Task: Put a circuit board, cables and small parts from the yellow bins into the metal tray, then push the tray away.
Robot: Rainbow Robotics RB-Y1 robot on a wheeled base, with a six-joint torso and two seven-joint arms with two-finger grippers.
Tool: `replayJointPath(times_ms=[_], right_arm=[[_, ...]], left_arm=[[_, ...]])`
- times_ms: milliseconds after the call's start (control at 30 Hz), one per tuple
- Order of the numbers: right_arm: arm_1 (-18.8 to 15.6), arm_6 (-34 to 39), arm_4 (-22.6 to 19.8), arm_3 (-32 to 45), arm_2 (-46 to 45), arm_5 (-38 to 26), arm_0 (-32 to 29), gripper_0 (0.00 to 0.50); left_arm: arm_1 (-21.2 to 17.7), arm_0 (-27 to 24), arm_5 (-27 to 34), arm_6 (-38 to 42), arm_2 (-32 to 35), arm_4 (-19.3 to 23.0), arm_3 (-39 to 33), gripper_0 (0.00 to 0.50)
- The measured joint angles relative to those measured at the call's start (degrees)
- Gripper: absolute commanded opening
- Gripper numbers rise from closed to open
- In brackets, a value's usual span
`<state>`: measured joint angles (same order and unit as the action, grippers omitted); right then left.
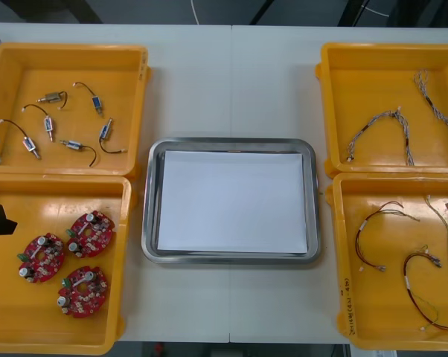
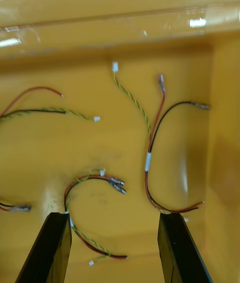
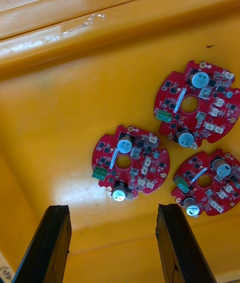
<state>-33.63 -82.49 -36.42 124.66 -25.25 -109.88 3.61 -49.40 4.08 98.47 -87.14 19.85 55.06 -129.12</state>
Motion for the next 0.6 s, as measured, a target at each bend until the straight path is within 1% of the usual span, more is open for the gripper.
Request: replayJointPath(times_ms=[133,267,433,600], right_arm=[[-0.38,-0.19,-0.56,0.00,0.01,0.29,-2.89,0.500],[-0.90,-0.20,-0.90,-0.47,0.01,3.64,-5.09,0.500],[-1.14,-1.30,-1.61,-4.35,0.02,8.32,-5.76,0.500],[-1.15,-3.18,-2.10,-7.15,0.03,12.06,-5.83,0.500]], left_arm=[[-1.49,3.21,-5.42,0.00,-0.01,1.80,0.00,0.500],[-3.36,6.53,-9.90,-0.01,-0.18,2.48,0.01,0.500],[-5.79,10.27,-15.10,-0.03,-1.11,3.35,0.02,0.500],[-8.14,13.11,-21.15,-0.04,-3.57,3.43,0.74,0.500]])
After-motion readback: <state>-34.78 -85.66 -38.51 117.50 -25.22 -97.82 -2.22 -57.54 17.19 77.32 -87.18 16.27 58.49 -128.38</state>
